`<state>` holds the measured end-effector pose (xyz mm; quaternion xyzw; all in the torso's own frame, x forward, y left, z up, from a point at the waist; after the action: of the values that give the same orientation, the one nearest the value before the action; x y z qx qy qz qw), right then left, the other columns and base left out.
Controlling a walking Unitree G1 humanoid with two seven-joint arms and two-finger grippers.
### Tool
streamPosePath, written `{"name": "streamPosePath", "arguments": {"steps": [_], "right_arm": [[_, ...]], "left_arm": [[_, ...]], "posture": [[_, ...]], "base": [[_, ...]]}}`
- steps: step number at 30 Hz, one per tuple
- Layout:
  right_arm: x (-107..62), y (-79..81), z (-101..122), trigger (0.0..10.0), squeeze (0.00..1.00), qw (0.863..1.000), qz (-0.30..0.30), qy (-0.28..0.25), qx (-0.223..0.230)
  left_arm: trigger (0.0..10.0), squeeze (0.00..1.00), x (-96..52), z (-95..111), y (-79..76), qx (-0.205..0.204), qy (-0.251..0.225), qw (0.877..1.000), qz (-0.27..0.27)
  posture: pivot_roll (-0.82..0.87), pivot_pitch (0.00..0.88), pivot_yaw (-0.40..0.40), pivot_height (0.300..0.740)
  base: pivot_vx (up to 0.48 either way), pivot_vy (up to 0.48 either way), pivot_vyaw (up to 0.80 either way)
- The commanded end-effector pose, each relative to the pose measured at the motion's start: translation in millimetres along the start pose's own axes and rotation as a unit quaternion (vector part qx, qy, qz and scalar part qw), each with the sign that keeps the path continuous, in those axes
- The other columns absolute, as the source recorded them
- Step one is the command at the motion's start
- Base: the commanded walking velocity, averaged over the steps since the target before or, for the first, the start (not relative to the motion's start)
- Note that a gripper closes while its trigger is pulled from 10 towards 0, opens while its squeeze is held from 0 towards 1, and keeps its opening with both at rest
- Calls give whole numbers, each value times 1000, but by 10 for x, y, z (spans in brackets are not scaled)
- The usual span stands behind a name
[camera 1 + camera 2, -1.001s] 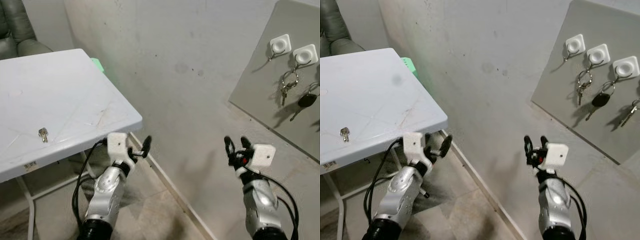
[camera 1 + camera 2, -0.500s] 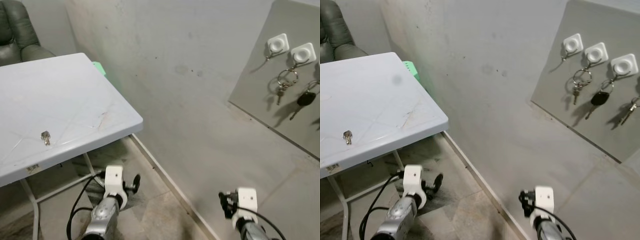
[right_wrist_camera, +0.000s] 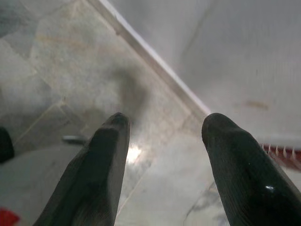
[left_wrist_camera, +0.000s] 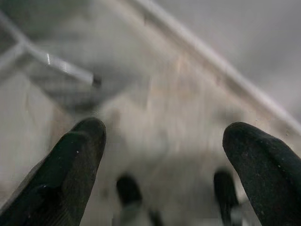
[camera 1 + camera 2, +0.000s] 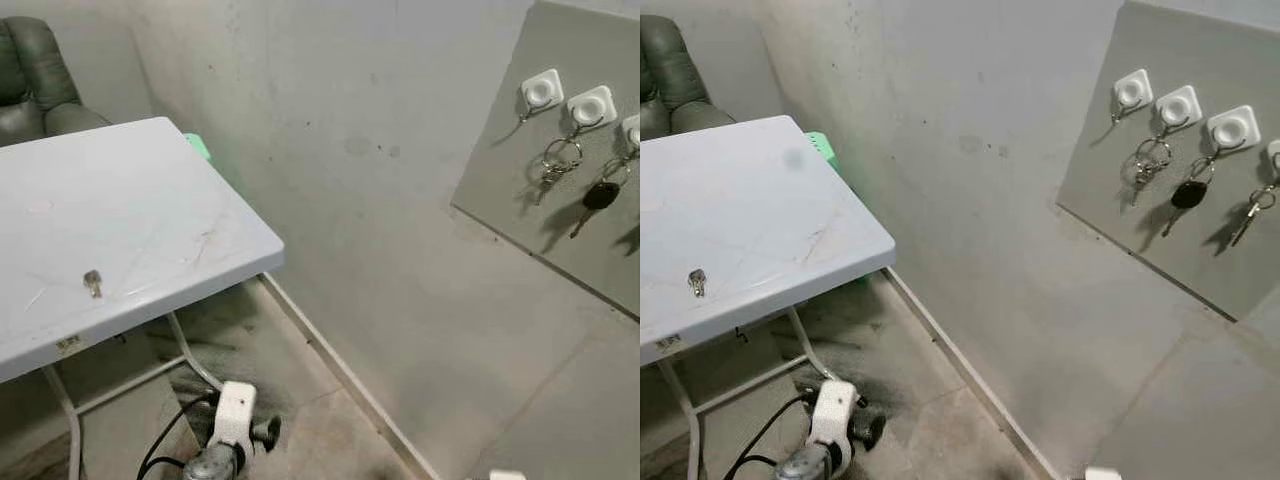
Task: Hang keys on a hook
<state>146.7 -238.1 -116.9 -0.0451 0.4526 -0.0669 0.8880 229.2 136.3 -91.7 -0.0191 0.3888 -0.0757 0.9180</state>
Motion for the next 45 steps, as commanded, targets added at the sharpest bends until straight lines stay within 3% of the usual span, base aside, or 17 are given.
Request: {"name": "streamPosePath", "arguments": {"steps": [1,4,5,10,17,29,45], "right_arm": [[9,0,29,10000,0,1000,-7,-3,8],[12,10,45,10000,0,1000,-6,-7,6],[20,36,70,10000,0,1000,-2,-10,-14],[21,80,55,10000,0,999,7,-4,-35],[31,169,78,10000,0,998,26,-6,-63],[34,212,82,10000,0,997,34,-6,-74],[14,144,17,10000,0,997,26,2,-74]], "left_arm": [[10000,0,-40,-147,80,6,28,1000,13],[10000,0,-80,-248,121,-4,36,999,18],[10000,0,-109,-319,146,-13,43,999,20],[10000,0,-135,-394,168,-22,53,998,28],[10000,0,-110,-330,108,-24,37,999,22],[10000,0,-103,-313,113,-27,35,999,26],[10000,0,-106,-304,172,-41,37,998,37]], "posture": [[-47,0,-13,740],[-55,0,-10,740],[-54,0,-12,740],[-50,0,-13,740],[-18,0,-32,740],[-6,0,-37,740],[-10,0,-40,740]], "base": [[0,0,0],[0,0,0],[0,0,800],[0,0,800],[0,0,800],[0,0,800],[0,0,800]]}}
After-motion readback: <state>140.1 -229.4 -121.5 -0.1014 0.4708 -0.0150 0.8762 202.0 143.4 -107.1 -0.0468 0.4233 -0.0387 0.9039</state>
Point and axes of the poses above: a point about 5 cm out from each wrist's last joint towards the gripper, its own x axis pointing out of the wrist towards the gripper, its own z axis along the axis of the wrist's last joint, y = z × x, the point moved 3 cm from there along x, pointing out of the wrist towards the gripper, and after that the axes turned 5 degrees about -x, right-handed, at the moved point
